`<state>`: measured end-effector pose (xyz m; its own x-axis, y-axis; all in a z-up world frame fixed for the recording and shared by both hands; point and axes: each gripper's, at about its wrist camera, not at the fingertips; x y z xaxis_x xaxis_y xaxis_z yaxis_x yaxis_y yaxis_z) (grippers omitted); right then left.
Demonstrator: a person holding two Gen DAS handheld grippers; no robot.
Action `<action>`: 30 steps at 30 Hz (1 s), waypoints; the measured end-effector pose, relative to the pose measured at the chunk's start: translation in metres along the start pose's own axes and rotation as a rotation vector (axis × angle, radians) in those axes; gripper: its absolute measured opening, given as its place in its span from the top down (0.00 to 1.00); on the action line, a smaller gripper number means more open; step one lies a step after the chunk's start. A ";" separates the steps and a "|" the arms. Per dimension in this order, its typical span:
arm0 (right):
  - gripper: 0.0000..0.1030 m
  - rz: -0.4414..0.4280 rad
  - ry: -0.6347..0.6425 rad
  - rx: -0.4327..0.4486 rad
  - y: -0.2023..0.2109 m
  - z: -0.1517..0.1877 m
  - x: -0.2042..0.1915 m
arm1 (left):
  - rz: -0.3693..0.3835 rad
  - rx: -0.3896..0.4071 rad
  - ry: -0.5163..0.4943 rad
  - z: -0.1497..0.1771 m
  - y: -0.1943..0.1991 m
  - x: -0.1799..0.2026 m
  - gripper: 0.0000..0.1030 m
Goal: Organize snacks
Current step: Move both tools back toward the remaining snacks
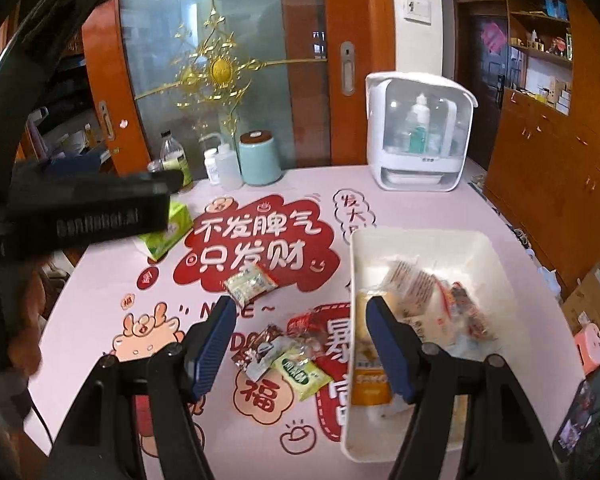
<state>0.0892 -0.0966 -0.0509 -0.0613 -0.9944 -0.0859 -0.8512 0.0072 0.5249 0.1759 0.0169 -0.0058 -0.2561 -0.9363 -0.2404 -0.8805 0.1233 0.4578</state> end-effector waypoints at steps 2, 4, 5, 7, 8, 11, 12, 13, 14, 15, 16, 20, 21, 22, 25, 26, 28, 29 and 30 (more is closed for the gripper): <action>0.34 -0.013 0.000 -0.008 -0.008 0.015 -0.006 | 0.004 -0.003 -0.010 0.008 -0.009 -0.006 0.10; 0.34 -0.027 0.013 -0.018 -0.015 0.032 -0.014 | 0.021 -0.009 -0.035 0.019 -0.023 -0.011 0.10; 0.34 -0.030 0.018 -0.023 -0.019 0.040 -0.018 | 0.030 -0.017 -0.049 0.025 -0.030 -0.013 0.10; 0.34 -0.037 0.015 -0.037 -0.027 0.056 -0.025 | 0.073 -0.032 -0.083 0.038 -0.045 -0.015 0.10; 0.34 -0.045 0.006 -0.052 -0.031 0.063 -0.029 | 0.097 -0.041 -0.100 0.043 -0.052 -0.015 0.10; 0.34 -0.030 0.007 -0.075 -0.044 0.083 -0.039 | 0.194 -0.100 -0.162 0.063 -0.078 -0.015 0.10; 0.34 -0.022 0.015 -0.092 -0.053 0.091 -0.044 | 0.233 -0.129 -0.193 0.070 -0.089 -0.014 0.10; 0.34 -0.014 0.019 -0.099 -0.057 0.096 -0.046 | 0.266 -0.151 -0.222 0.075 -0.097 -0.011 0.10; 0.34 -0.001 0.021 -0.112 -0.065 0.101 -0.049 | 0.303 -0.168 -0.251 0.080 -0.105 -0.009 0.10; 0.34 0.010 0.014 -0.120 -0.072 0.105 -0.051 | 0.324 -0.180 -0.277 0.085 -0.111 -0.006 0.10; 0.34 0.024 0.006 -0.121 -0.076 0.109 -0.051 | 0.351 -0.202 -0.318 0.091 -0.122 -0.001 0.10; 0.34 0.076 -0.011 -0.138 -0.096 0.120 -0.056 | 0.430 -0.280 -0.377 0.103 -0.160 0.008 0.10; 0.34 0.084 -0.006 -0.147 -0.101 0.122 -0.058 | 0.443 -0.296 -0.383 0.104 -0.169 0.010 0.10; 0.34 0.087 -0.004 -0.158 -0.107 0.125 -0.060 | 0.456 -0.317 -0.383 0.106 -0.180 0.012 0.10; 0.34 0.090 -0.027 -0.167 -0.114 0.128 -0.061 | 0.483 -0.359 -0.370 0.107 -0.206 0.019 0.10; 0.34 0.085 -0.042 -0.164 -0.116 0.128 -0.061 | 0.492 -0.371 -0.365 0.108 -0.213 0.022 0.10; 0.34 0.067 -0.072 -0.176 -0.120 0.129 -0.062 | 0.527 -0.399 -0.361 0.109 -0.226 0.029 0.10; 0.34 0.062 -0.085 -0.191 -0.122 0.131 -0.063 | 0.539 -0.408 -0.364 0.109 -0.230 0.033 0.10; 0.34 0.058 -0.098 -0.207 -0.125 0.133 -0.064 | 0.545 -0.414 -0.370 0.110 -0.233 0.036 0.10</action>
Point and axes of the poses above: each gripper's, at about its wrist camera, not at the fingertips, and y roughly against the way its jaws point, x to its right, z to its underside, and after that the axes turned 13 degrees about x, right-handed
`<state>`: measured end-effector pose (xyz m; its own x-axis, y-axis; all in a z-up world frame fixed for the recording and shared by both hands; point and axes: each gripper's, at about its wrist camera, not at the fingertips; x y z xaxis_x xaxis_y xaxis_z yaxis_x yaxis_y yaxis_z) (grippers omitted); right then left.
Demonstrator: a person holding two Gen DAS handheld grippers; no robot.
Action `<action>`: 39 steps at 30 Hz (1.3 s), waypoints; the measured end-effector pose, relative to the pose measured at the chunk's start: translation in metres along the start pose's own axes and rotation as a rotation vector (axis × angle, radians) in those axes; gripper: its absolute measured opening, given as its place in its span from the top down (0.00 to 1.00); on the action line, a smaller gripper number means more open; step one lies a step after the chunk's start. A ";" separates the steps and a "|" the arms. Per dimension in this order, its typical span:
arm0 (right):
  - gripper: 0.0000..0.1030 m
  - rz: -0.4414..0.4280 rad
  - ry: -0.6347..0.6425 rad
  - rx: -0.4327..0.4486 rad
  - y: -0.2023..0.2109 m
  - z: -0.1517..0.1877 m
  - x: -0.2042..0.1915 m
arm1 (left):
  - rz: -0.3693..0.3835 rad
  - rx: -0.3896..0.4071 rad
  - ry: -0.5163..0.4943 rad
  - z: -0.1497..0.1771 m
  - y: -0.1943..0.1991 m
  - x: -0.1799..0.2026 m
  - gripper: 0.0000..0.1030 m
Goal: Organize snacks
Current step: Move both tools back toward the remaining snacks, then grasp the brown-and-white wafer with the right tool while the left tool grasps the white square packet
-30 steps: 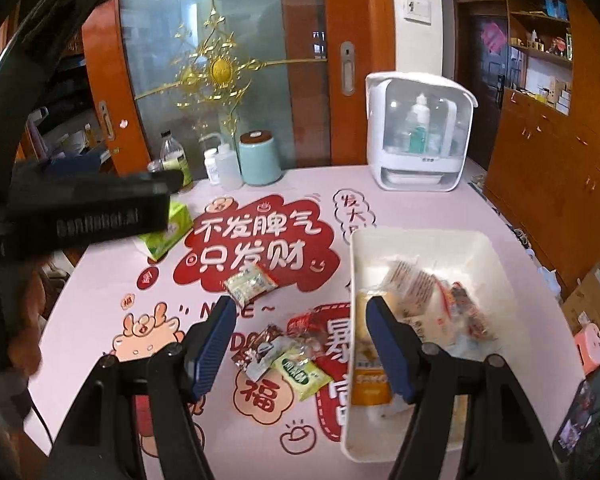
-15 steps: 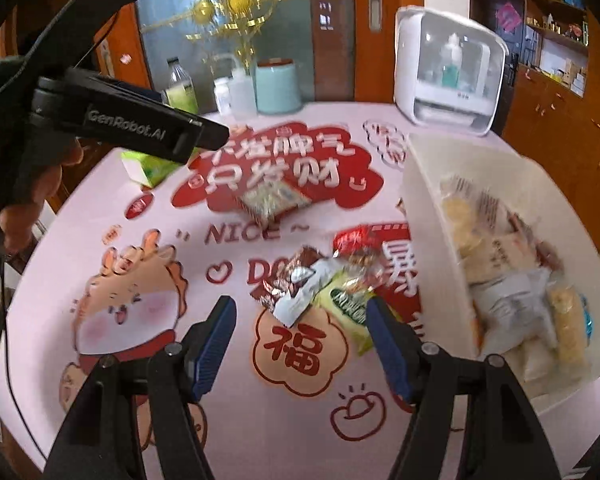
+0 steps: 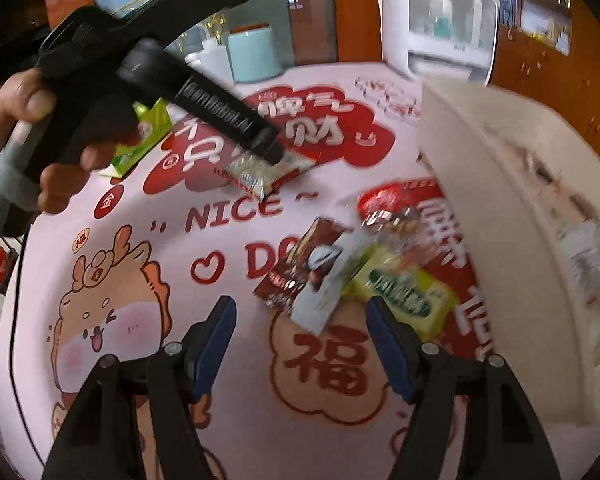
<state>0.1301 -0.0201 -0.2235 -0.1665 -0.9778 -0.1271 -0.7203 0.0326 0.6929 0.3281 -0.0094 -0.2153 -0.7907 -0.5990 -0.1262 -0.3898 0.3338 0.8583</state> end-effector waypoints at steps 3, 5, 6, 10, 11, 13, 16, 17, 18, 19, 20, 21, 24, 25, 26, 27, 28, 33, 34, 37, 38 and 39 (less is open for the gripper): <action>0.34 0.004 -0.021 -0.041 -0.007 0.009 -0.003 | 0.026 -0.026 -0.021 -0.004 -0.013 0.003 0.10; 0.33 0.015 -0.031 -0.065 -0.014 0.012 -0.003 | 0.036 -0.045 -0.029 -0.005 -0.021 0.004 0.10; 0.34 0.023 -0.032 -0.057 -0.015 0.012 -0.004 | 0.041 -0.050 -0.030 -0.006 -0.024 0.004 0.10; 0.33 0.041 -0.060 -0.041 -0.022 0.004 -0.008 | 0.059 -0.080 -0.016 -0.008 -0.036 0.001 0.10; 0.33 0.049 -0.066 -0.036 -0.025 0.002 -0.008 | 0.061 -0.085 -0.013 -0.008 -0.038 0.000 0.10; 0.33 0.074 -0.071 -0.025 -0.030 -0.003 -0.009 | 0.065 -0.095 -0.006 -0.008 -0.043 -0.003 0.10; 0.33 0.108 -0.086 -0.020 -0.041 -0.011 -0.007 | 0.075 -0.110 0.006 -0.008 -0.051 -0.007 0.10; 0.33 0.130 -0.087 -0.020 -0.044 -0.014 -0.007 | 0.077 -0.115 0.008 -0.008 -0.053 -0.008 0.10; 0.33 0.148 -0.088 -0.020 -0.047 -0.017 -0.007 | 0.079 -0.122 0.008 -0.008 -0.055 -0.008 0.11; 0.33 0.159 -0.086 -0.018 -0.050 -0.017 -0.007 | 0.082 -0.130 0.006 -0.007 -0.058 -0.008 0.16; 0.34 0.169 -0.078 -0.017 -0.053 -0.018 -0.008 | 0.083 -0.137 0.007 -0.007 -0.060 -0.008 0.17; 0.36 0.187 -0.059 -0.013 -0.054 -0.018 -0.010 | 0.096 -0.131 0.021 -0.007 -0.060 -0.010 0.20; 0.58 0.186 -0.029 0.011 -0.052 -0.015 -0.013 | 0.115 -0.124 0.060 -0.012 -0.061 -0.017 0.34; 0.60 0.179 -0.024 0.022 -0.050 -0.015 -0.014 | 0.114 -0.120 0.063 -0.013 -0.060 -0.019 0.42; 0.61 0.174 -0.020 0.020 -0.049 -0.014 -0.014 | 0.115 -0.114 0.062 -0.013 -0.058 -0.019 0.48; 0.61 0.172 -0.019 0.020 -0.048 -0.014 -0.013 | 0.118 -0.110 0.060 -0.014 -0.058 -0.022 0.53; 0.62 0.170 -0.019 0.021 -0.047 -0.013 -0.013 | 0.119 -0.106 0.064 -0.013 -0.055 -0.023 0.57; 0.64 0.137 -0.020 0.001 -0.047 -0.014 -0.008 | 0.094 -0.105 0.091 0.007 -0.035 -0.024 0.57; 0.64 0.128 -0.025 -0.004 -0.046 -0.015 -0.006 | 0.079 -0.110 0.103 0.015 -0.029 -0.024 0.57; 0.65 0.102 -0.028 -0.011 -0.040 -0.015 -0.001 | 0.061 -0.106 0.169 0.032 -0.009 -0.028 0.57; 0.65 0.095 -0.024 -0.009 -0.036 -0.015 -0.001 | 0.053 -0.100 0.186 0.036 -0.001 -0.028 0.57; 0.65 0.086 -0.021 -0.007 -0.032 -0.015 0.000 | 0.042 -0.096 0.206 0.040 0.007 -0.029 0.57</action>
Point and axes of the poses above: each gripper's, at about its wrist camera, not at the fingertips, and y roughly against the way its jaws point, x to its right, z to its underside, and after that the axes turned 13 degrees about x, right-handed
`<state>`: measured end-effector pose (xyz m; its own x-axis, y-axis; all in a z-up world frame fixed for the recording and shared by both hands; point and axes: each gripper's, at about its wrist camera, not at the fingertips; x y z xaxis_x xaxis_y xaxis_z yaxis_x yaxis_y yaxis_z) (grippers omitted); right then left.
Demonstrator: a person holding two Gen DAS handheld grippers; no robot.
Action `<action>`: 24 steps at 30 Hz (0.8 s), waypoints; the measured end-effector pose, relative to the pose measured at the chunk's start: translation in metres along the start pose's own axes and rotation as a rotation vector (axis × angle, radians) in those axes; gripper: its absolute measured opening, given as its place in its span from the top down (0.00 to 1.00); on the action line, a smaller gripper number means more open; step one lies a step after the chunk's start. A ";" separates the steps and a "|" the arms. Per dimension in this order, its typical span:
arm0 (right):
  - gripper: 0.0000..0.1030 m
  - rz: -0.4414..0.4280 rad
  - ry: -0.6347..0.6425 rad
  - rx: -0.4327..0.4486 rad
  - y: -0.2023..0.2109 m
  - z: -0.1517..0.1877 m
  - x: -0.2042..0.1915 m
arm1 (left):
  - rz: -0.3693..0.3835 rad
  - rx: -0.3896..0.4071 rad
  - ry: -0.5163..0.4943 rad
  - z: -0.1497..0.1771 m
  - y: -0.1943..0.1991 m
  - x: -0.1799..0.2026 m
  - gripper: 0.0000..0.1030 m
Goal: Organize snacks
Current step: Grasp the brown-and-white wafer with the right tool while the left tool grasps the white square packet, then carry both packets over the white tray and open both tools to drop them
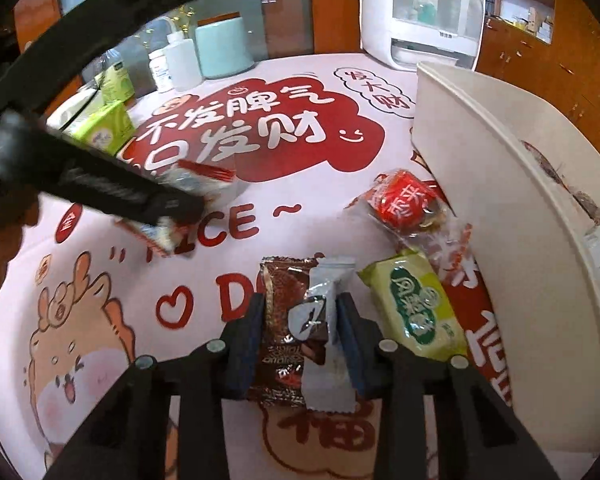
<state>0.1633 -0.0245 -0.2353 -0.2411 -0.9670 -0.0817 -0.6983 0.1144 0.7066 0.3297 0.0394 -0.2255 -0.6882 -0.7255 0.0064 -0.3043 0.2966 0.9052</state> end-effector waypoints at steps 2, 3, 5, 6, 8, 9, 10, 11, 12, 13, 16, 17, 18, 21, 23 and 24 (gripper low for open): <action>0.65 -0.017 0.003 0.013 0.010 -0.003 0.003 | -0.021 0.014 0.046 0.008 0.021 -0.001 0.57; 0.65 -0.027 0.003 0.024 0.016 -0.005 0.005 | -0.038 0.028 0.063 0.011 0.034 0.000 0.57; 0.65 -0.050 0.002 0.057 0.032 -0.011 0.011 | -0.064 0.058 0.077 0.013 0.056 0.009 0.57; 0.65 -0.061 0.003 0.078 0.042 -0.015 0.014 | -0.070 0.082 0.086 0.012 0.069 0.013 0.57; 0.65 -0.076 0.002 0.114 0.056 -0.024 0.022 | -0.081 0.125 0.107 0.009 0.093 0.029 0.57; 0.65 -0.085 -0.001 0.137 0.065 -0.029 0.026 | -0.085 0.144 0.116 0.007 0.103 0.035 0.57; 0.65 -0.089 -0.001 0.167 0.076 -0.035 0.032 | -0.088 0.174 0.131 0.004 0.113 0.048 0.57; 0.65 -0.089 0.000 0.192 0.084 -0.040 0.037 | -0.091 0.194 0.143 0.000 0.122 0.056 0.57; 0.65 -0.087 -0.004 0.225 0.096 -0.048 0.045 | -0.089 0.219 0.158 -0.005 0.133 0.068 0.57; 0.65 -0.086 -0.009 0.246 0.104 -0.053 0.051 | -0.083 0.239 0.170 -0.011 0.133 0.077 0.57; 0.65 -0.063 -0.019 0.306 0.128 -0.071 0.074 | -0.089 0.293 0.203 -0.026 0.149 0.108 0.57; 0.65 -0.051 -0.024 0.326 0.136 -0.077 0.083 | -0.090 0.307 0.219 -0.030 0.153 0.116 0.57; 0.65 -0.035 -0.029 0.344 0.144 -0.083 0.093 | -0.087 0.319 0.235 -0.034 0.155 0.123 0.57; 0.65 0.009 -0.043 0.380 0.160 -0.094 0.120 | -0.064 0.344 0.287 -0.051 0.157 0.148 0.57; 0.65 0.045 -0.056 0.400 0.169 -0.100 0.139 | -0.067 0.352 0.279 -0.063 0.154 0.170 0.57; 0.65 0.063 -0.062 0.407 0.172 -0.103 0.149 | -0.073 0.357 0.262 -0.069 0.152 0.182 0.57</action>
Point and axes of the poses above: each gripper's, at about its wrist camera, not at the fingertips, and y roughly against the way its jaws point, x to its right, z to its underside, and after that the axes turned 13 degrees about x, right-handed
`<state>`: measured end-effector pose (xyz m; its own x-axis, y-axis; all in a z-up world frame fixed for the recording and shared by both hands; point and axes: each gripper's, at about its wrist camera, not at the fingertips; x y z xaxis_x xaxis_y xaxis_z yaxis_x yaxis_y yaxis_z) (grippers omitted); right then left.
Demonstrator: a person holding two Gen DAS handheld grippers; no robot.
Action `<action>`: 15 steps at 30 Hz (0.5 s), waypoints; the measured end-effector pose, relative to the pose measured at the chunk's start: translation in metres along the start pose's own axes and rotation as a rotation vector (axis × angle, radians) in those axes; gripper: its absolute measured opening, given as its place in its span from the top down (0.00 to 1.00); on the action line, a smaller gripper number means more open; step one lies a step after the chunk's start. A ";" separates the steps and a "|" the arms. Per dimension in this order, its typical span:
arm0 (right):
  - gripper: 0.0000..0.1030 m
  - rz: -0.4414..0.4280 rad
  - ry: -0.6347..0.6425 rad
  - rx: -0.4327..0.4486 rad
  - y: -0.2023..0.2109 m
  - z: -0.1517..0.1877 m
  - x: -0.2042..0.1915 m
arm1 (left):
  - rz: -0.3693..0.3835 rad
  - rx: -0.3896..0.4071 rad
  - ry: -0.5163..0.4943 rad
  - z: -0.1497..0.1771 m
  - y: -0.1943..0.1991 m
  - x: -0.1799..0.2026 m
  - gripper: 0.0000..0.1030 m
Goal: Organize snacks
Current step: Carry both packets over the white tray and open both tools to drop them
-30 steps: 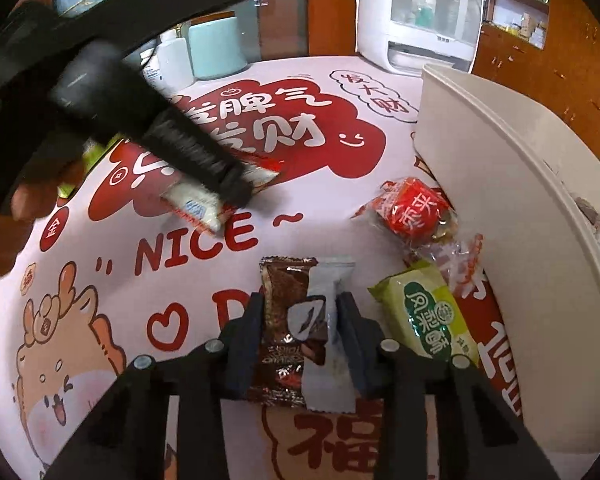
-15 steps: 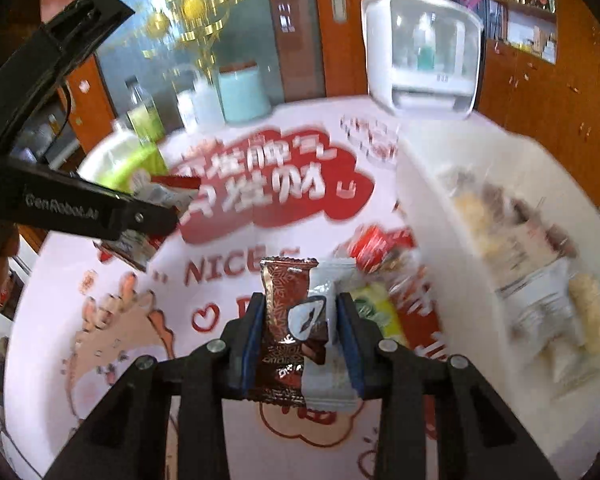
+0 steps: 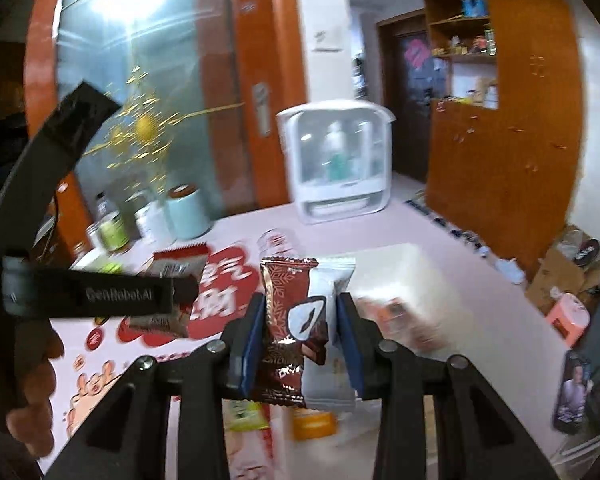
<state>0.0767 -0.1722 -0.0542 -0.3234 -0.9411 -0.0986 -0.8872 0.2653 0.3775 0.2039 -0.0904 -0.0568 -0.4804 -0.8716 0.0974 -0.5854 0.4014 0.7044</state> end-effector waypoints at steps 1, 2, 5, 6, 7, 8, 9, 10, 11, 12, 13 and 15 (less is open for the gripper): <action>0.65 0.021 -0.001 0.003 0.000 -0.003 0.010 | -0.001 0.005 -0.018 -0.002 -0.001 0.012 0.57; 0.65 0.036 -0.003 0.002 0.000 -0.006 0.017 | -0.001 0.010 -0.034 -0.003 -0.002 0.022 0.57; 0.65 0.070 -0.015 0.001 -0.002 -0.013 0.040 | 0.005 0.024 -0.070 -0.007 -0.005 0.051 0.57; 0.65 0.076 -0.015 -0.001 -0.004 -0.013 0.045 | 0.007 0.028 -0.078 -0.009 -0.005 0.058 0.57; 0.65 0.083 -0.017 -0.004 -0.005 -0.015 0.052 | 0.011 0.032 -0.083 -0.012 -0.006 0.068 0.57; 0.64 0.088 -0.018 -0.004 -0.007 -0.016 0.058 | 0.014 0.035 -0.086 -0.014 -0.007 0.073 0.57; 0.64 0.090 -0.017 -0.005 -0.006 -0.016 0.061 | 0.015 0.037 -0.088 -0.015 -0.009 0.078 0.57; 0.64 0.093 -0.016 -0.009 -0.008 -0.016 0.065 | 0.012 0.039 -0.092 -0.017 -0.010 0.084 0.57; 0.64 0.094 -0.017 -0.011 -0.009 -0.015 0.069 | 0.007 0.041 -0.095 -0.019 -0.011 0.087 0.57; 0.64 0.095 -0.019 -0.013 -0.011 -0.016 0.072 | 0.003 0.043 -0.097 -0.020 -0.013 0.090 0.57; 0.64 0.098 -0.019 -0.016 -0.013 -0.016 0.075 | 0.000 0.043 -0.099 -0.021 -0.015 0.093 0.57; 0.64 0.101 -0.018 -0.026 -0.017 -0.015 0.081 | -0.011 0.042 -0.103 -0.023 -0.019 0.099 0.57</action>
<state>0.0708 -0.2557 -0.0551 -0.4165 -0.9060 -0.0754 -0.8412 0.3527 0.4098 0.1826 -0.1909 -0.0447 -0.5371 -0.8434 0.0149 -0.6171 0.4049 0.6747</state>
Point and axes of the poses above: each gripper's, at about its wrist camera, not at the fingertips, and y roughly against the way its jaws point, x to its right, z to its underside, and after that the axes turned 13 degrees about x, right-handed
